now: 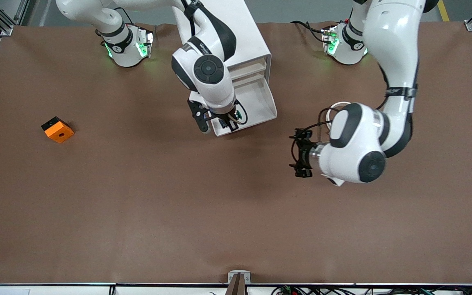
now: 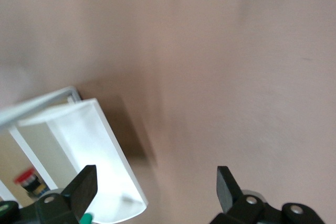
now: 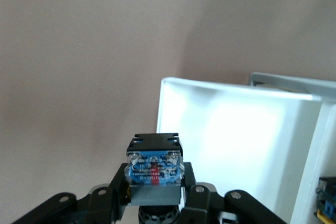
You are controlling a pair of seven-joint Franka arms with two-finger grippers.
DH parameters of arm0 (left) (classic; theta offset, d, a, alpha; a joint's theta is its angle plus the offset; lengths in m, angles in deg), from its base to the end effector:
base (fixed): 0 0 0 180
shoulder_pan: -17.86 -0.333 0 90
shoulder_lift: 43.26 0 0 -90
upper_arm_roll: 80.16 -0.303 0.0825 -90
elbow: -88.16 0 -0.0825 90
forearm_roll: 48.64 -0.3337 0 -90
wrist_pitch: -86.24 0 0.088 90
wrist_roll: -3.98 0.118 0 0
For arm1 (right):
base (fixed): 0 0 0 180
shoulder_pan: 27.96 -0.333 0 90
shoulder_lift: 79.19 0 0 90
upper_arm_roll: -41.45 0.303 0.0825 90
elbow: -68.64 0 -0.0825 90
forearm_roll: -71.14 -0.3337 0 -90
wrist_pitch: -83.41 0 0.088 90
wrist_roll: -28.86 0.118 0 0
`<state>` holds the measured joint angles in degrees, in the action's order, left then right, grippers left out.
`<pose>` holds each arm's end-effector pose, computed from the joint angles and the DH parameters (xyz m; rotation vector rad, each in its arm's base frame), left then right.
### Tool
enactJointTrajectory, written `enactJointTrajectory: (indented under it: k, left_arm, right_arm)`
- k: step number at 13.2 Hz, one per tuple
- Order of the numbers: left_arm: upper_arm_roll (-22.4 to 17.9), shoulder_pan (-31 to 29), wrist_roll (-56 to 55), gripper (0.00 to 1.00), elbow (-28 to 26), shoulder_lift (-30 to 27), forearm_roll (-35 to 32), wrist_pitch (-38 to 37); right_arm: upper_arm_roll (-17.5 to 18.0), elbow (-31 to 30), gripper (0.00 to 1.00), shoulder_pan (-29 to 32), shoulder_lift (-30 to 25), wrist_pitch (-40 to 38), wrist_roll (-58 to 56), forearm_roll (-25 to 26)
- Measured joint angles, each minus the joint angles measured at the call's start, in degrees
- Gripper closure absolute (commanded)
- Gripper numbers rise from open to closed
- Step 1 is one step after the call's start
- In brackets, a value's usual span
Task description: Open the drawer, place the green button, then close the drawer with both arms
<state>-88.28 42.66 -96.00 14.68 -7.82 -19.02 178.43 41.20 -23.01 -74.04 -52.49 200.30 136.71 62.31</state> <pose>0.5895 -0.2570 0.3759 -2.1766 -2.1003 0.7874 0.4301 0.4577 0.3612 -2.6222 1.7060 0.2143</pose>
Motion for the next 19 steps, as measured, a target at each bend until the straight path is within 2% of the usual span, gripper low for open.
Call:
enactJointTrajectory:
  k: [3,9,11,12,13,16,19]
  left_arm:
    - [-0.2,-4.5,21.1,0.0,0.0,-4.4,-5.6,-0.5]
    - [-0.2,-5.2,61.5,0.0,-0.2,-13.4,-26.6,-1.8]
    - [-0.3,-5.7,70.3,0.0,-0.3,-15.5,-28.6,-4.4]
    - [-0.3,-6.3,73.4,0.0,-0.3,-16.7,-28.8,-5.2]
    - [-0.3,-6.9,76.1,0.0,-0.3,-18.0,-28.9,-5.8]
    - [-0.3,-9.5,82.4,0.0,-0.7,-22.0,-28.9,-7.2]
    - [-0.2,-9.7,83.1,0.0,-1.3,-24.4,-28.9,-9.2]
  right_arm:
    - [0.0,-0.1,0.99,-1.9,1.8,0.1,2.2,0.0]
    - [0.0,-1.1,0.95,-4.8,6.3,3.3,2.7,0.0]
    - [-0.1,-1.1,0.77,-4.9,7.1,4.1,2.7,0.0]
    - [-0.1,-1.1,0.41,-5.0,7.2,4.1,2.7,0.0]
    - [-0.1,-1.1,0.0,-5.2,7.3,4.1,2.7,0.0]
    - [-0.1,-1.1,0.0,-6.2,7.4,4.0,2.7,0.0]
    - [-0.4,-0.9,0.0,-6.3,7.4,3.6,2.7,0.0]
